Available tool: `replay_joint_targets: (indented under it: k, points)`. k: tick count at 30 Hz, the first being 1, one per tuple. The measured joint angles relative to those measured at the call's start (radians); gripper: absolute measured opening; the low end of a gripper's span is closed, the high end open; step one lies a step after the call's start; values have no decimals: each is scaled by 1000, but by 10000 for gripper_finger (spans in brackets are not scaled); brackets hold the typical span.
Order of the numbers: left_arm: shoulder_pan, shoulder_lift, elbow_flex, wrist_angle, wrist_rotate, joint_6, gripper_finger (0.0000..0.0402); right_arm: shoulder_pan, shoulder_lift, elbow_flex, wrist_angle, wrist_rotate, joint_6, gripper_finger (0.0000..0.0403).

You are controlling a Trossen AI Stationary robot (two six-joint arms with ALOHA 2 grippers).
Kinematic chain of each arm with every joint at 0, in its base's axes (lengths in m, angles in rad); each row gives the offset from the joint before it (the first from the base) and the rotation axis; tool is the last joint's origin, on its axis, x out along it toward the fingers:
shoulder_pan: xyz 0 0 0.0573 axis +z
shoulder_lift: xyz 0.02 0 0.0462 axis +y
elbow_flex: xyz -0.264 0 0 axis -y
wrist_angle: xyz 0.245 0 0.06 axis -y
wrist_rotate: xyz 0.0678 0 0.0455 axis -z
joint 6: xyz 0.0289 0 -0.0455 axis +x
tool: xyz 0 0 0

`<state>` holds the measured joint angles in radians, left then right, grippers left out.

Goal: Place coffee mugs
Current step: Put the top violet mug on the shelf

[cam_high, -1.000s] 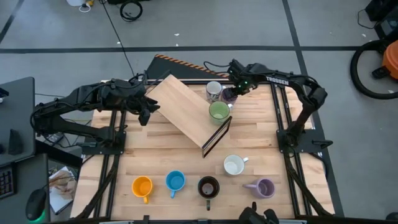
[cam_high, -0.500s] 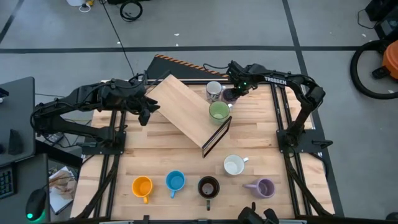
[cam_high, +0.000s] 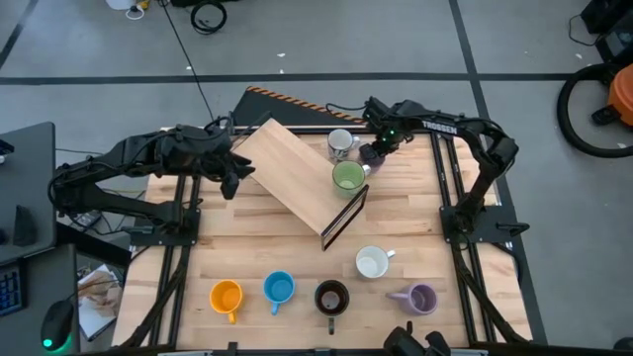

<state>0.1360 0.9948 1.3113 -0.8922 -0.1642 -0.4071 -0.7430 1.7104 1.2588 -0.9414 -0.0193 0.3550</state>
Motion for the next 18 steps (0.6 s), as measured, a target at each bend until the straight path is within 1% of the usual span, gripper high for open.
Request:
replay_joint_targets:
  k: [4, 11, 18]
  points:
    - [0, 0, 0, 15, 0, 1, 130, -13, -24, 15, -29, 5, -13, 33]
    - [0, 0, 0, 14, 0, 0, 130, -23, -87, 67, -72, 22, -26, 24]
    - [0, 0, 0, 13, 0, 0, 130, -24, -138, 166, -151, 83, -32, 29]
